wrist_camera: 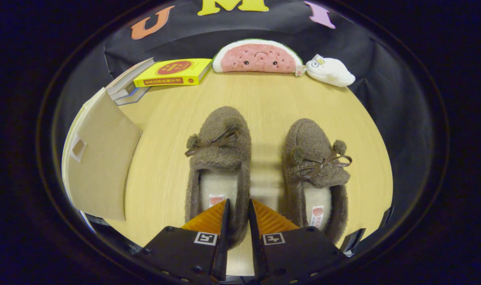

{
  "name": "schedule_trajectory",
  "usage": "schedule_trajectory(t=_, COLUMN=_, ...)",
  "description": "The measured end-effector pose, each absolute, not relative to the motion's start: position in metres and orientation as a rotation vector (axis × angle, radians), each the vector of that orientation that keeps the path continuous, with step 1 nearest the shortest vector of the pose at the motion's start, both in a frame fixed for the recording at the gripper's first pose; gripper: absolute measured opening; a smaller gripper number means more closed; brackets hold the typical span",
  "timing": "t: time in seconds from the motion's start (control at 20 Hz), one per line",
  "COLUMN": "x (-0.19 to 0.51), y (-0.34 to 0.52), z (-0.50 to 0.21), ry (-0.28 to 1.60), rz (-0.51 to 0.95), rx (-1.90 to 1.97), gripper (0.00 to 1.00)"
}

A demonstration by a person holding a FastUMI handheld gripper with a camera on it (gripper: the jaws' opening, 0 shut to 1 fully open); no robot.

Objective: Open the storage box then place both shoes into the box .Put the left shoe in first, then the right shoe, with the right side of both shoes facing outward in a uniform manner.

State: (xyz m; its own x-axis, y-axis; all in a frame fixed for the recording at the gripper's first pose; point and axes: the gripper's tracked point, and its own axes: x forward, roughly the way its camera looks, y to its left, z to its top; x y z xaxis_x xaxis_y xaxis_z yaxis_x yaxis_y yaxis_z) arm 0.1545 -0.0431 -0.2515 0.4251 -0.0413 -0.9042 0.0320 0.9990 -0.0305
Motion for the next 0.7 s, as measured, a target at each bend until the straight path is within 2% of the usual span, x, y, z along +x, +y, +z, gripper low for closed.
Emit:
schedule_trajectory(t=0.15, x=0.159, y=-0.036, z=-0.256, ry=1.211, rz=-0.049, rx=0.003, gripper=0.27)
schedule_trajectory(t=0.25, x=0.161, y=-0.038, z=-0.255, ry=1.224, rz=-0.053, rx=-0.007, gripper=0.11)
schedule_trajectory(t=0.3, x=0.158, y=-0.038, z=-0.253, ry=1.229, rz=-0.051, rx=-0.008, gripper=0.11)
schedule_trajectory(t=0.4, x=0.161, y=-0.039, z=-0.253, ry=1.205, rz=-0.059, rx=0.060, gripper=0.00)
schedule_trajectory(t=0.7, x=0.144, y=-0.025, z=-0.233, ry=1.211, rz=-0.010, rx=0.387, gripper=0.00)
